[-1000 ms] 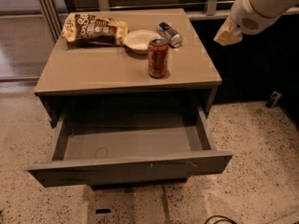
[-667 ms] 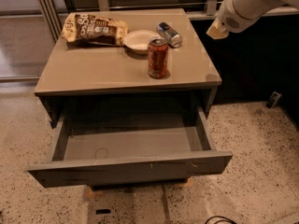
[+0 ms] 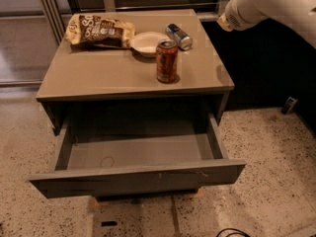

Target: Place redbull can into top drawer

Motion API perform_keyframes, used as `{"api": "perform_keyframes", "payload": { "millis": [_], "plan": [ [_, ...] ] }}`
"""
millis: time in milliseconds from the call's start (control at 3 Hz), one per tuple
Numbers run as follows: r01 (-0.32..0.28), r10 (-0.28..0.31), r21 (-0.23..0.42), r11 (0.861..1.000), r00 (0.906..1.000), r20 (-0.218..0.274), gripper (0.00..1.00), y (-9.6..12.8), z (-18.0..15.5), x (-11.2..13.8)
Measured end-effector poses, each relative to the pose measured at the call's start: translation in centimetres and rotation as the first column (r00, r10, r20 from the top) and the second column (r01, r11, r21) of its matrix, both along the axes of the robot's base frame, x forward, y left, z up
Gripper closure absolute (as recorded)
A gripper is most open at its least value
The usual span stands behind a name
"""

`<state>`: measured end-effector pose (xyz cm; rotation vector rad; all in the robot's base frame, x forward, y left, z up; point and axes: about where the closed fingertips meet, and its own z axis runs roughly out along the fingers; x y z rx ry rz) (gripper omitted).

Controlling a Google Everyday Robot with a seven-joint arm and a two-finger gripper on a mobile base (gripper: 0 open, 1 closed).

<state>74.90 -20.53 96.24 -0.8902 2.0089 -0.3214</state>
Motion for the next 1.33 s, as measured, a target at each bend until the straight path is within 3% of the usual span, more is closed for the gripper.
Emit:
{"api": "perform_keyframes", "payload": {
  "millis": [333, 667, 1000, 1333],
  "plan": [
    [0.000, 0.000, 0.001, 1.000, 1.0000, 0.000, 1.00, 0.0, 0.0, 0.0],
    [-0.007, 0.007, 0.052, 0.999, 1.0000, 0.002, 1.00, 0.9, -0.5, 0.8],
    [-0.026, 0.025, 0.123, 0.992, 0.9997, 0.004, 0.90, 2.7, -1.0, 2.0],
    [-0.040, 0.040, 0.195, 0.980, 0.9992, 0.000, 0.67, 4.9, -1.8, 3.6]
  ]
}}
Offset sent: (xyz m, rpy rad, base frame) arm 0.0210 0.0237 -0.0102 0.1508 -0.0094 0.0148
